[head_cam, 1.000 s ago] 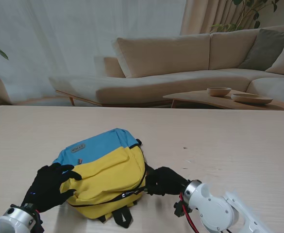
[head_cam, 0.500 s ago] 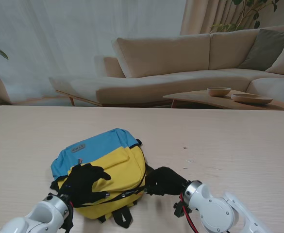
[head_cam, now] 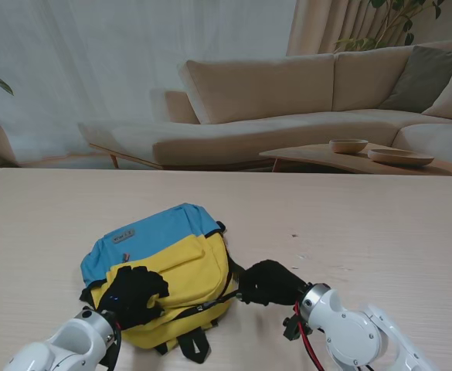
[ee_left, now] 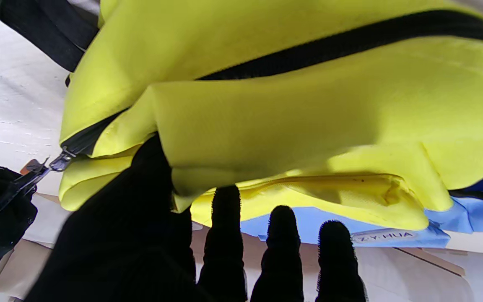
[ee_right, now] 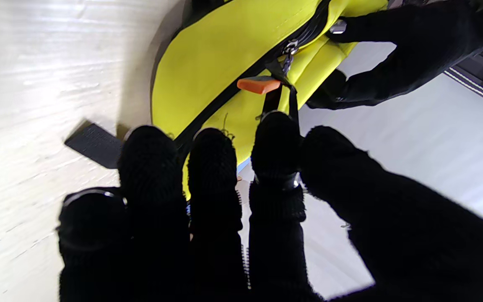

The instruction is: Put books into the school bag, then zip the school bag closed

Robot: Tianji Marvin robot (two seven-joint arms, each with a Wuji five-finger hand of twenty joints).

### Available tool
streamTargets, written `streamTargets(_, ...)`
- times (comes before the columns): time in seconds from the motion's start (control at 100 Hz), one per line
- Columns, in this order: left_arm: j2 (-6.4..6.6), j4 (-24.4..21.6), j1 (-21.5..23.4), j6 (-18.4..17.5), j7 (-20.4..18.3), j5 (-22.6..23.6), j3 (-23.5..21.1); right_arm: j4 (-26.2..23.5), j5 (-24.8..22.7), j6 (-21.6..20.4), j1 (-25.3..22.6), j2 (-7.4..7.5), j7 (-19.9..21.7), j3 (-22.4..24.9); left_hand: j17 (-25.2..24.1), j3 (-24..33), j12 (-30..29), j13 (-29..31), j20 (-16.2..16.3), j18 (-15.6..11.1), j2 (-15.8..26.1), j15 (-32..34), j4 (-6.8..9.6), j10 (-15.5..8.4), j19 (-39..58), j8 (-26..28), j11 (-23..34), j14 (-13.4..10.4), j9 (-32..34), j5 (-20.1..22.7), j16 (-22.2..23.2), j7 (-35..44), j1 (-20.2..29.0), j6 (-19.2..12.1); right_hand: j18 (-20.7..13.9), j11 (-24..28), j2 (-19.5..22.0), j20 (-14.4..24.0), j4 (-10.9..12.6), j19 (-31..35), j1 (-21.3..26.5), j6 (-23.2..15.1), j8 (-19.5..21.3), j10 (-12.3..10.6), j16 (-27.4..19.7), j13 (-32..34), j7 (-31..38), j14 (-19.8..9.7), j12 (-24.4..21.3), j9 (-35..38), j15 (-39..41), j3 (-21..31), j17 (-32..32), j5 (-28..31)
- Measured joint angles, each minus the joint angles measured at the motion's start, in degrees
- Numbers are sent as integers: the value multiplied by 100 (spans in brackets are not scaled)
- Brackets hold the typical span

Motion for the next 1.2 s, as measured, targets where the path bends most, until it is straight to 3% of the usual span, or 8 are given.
streamTargets(0.17,-30,-20,243,-139,445,84,-161,41,-36,-34,-12,1,85,229,0,0,66,0,-29,32,0,27,-5,0,28,144,78,1,1,0,0,133,0,10,0,0,0,0,-30,0,0,-52,21,0,0,0,-56,0,16,0,0,0,4,0)
streamTargets(0.35,-64,-95,457,-465,516,155,-427,248,-87,264,171,0,32,240,0,0,123,0,-90,38,-1,54,-6,0,135,146,141,1,3,0,0,150,0,70,0,0,0,1,-30,0,-1,-67,28,0,0,0,-52,0,19,0,0,0,5,2)
streamTargets(0.62,-86,-375,1018,-493,669,491,-823,636,-74,725,677,-62,-278,44,1,9,123,9,-161,40,-11,55,-7,-26,216,150,147,1,79,0,1,134,1,-83,1,0,1,1,-30,0,-1,-67,33,0,0,0,-47,0,20,0,0,0,5,3)
streamTargets(0.83,-148,-427,1443,-494,1088,745,-1192,969,219,875,1096,-134,-564,-333,1,9,123,10,-176,41,-76,55,-8,-89,279,252,147,1,79,60,-3,108,-3,-392,1,0,1,1,-30,0,-3,-73,85,0,0,0,-47,0,20,0,0,-1,-1,5)
streamTargets(1.11,-165,-424,1589,-519,1143,748,-1400,1600,496,1327,1844,-373,-1076,-1025,1,9,124,10,-239,41,-149,56,-10,-93,285,400,147,1,79,120,-5,13,-6,-598,1,0,-39,1,-30,0,-3,-67,93,0,2,-2,-47,0,36,0,0,-1,-20,9)
streamTargets(1.2,-165,-424,1596,-534,1137,753,-1415,1860,747,1415,2097,-473,-1178,-1205,1,9,124,10,-250,41,-149,55,-10,-96,285,431,147,1,79,121,-5,-13,-6,-605,3,255,78,1,-1,0,-3,-26,492,0,95,-132,26,0,287,-140,54,-75,-108,9)
